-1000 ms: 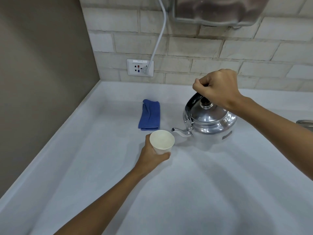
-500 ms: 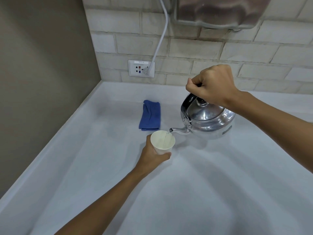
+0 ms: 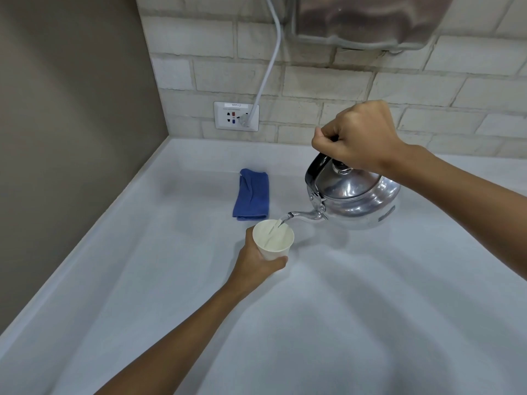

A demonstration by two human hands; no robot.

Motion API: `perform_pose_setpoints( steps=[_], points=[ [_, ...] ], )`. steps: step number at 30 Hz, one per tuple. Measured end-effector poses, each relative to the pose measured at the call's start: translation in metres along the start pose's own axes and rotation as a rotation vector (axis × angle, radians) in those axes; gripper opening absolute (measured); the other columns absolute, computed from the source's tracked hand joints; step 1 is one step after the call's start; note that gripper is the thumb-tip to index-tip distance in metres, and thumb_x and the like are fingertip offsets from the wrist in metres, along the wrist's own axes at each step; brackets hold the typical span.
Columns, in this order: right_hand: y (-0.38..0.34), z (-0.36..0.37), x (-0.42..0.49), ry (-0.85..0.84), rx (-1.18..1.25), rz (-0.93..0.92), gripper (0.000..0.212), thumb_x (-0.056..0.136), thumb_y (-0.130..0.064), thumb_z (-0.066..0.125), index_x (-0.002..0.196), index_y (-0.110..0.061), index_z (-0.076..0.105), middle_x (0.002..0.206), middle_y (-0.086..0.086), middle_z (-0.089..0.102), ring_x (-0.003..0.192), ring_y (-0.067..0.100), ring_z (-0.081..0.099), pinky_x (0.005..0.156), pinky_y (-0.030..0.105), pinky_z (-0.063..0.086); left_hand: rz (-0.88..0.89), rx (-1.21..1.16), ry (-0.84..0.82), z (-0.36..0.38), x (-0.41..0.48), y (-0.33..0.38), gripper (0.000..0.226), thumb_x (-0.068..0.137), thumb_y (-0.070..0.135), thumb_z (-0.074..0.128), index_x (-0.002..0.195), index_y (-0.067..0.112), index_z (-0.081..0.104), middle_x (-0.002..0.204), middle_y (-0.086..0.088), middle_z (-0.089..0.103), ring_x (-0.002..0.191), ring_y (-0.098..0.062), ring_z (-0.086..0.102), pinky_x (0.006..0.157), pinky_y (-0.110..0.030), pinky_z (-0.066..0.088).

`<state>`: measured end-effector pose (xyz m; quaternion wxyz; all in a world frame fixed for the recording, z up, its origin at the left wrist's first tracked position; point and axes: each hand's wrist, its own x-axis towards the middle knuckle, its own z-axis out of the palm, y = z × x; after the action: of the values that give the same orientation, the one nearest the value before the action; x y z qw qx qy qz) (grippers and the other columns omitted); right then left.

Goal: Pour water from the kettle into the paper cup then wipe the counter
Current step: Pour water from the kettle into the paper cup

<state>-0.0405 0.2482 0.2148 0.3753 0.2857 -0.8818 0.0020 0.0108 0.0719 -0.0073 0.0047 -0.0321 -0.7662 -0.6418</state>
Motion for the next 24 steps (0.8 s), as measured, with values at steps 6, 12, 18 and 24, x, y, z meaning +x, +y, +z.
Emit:
perform_pose_setpoints(
  steps=[6, 12, 18, 24],
  points=[
    [0.0000, -0.0039, 0.0023, -0.002, -0.014, -0.002, 0.037, 0.076, -0.024, 0.035, 0.042, -0.010, 0.029, 0.038, 0.011, 0.023, 0.040, 0.021, 0.021, 0.047, 0.020, 0.009, -0.007, 0.000, -0.012, -0.0008, 0.0002, -0.0008, 0.070, 0.064, 0.010, 0.080, 0.114, 0.029, 0.034, 0.104, 0.018, 0.049, 0.093, 0.003, 0.050, 0.061, 0.006, 0.037],
    [0.0038, -0.0042, 0.0029, -0.030, -0.024, 0.004, 0.041, 0.078, -0.018, 0.042, 0.039, -0.004, 0.036, 0.036, 0.010, 0.025, 0.039, 0.020, 0.022, 0.047, 0.020, 0.010, -0.007, 0.003, -0.005, -0.0004, 0.0006, -0.0018, 0.070, 0.064, 0.010, 0.080, 0.113, 0.030, 0.034, 0.101, 0.022, 0.049, 0.092, 0.003, 0.050, 0.063, 0.006, 0.038],
    [0.0028, -0.0077, 0.0038, -0.039, -0.033, -0.002, 0.041, 0.078, -0.017, 0.044, 0.040, -0.008, 0.032, 0.036, 0.011, 0.026, 0.039, 0.021, 0.022, 0.046, 0.022, 0.010, -0.006, 0.001, -0.003, -0.0002, 0.0009, -0.0021, 0.069, 0.064, 0.010, 0.080, 0.112, 0.030, 0.035, 0.101, 0.023, 0.049, 0.093, 0.005, 0.050, 0.064, 0.005, 0.039],
    [0.0016, -0.0084, 0.0039, -0.049, -0.046, -0.010, 0.041, 0.079, -0.018, 0.044, 0.040, -0.008, 0.033, 0.036, 0.011, 0.028, 0.039, 0.022, 0.025, 0.046, 0.022, 0.010, -0.003, 0.002, -0.006, -0.0006, 0.0007, -0.0017, 0.070, 0.063, 0.010, 0.080, 0.113, 0.029, 0.035, 0.103, 0.020, 0.049, 0.094, 0.002, 0.051, 0.065, 0.005, 0.038]
  ],
)
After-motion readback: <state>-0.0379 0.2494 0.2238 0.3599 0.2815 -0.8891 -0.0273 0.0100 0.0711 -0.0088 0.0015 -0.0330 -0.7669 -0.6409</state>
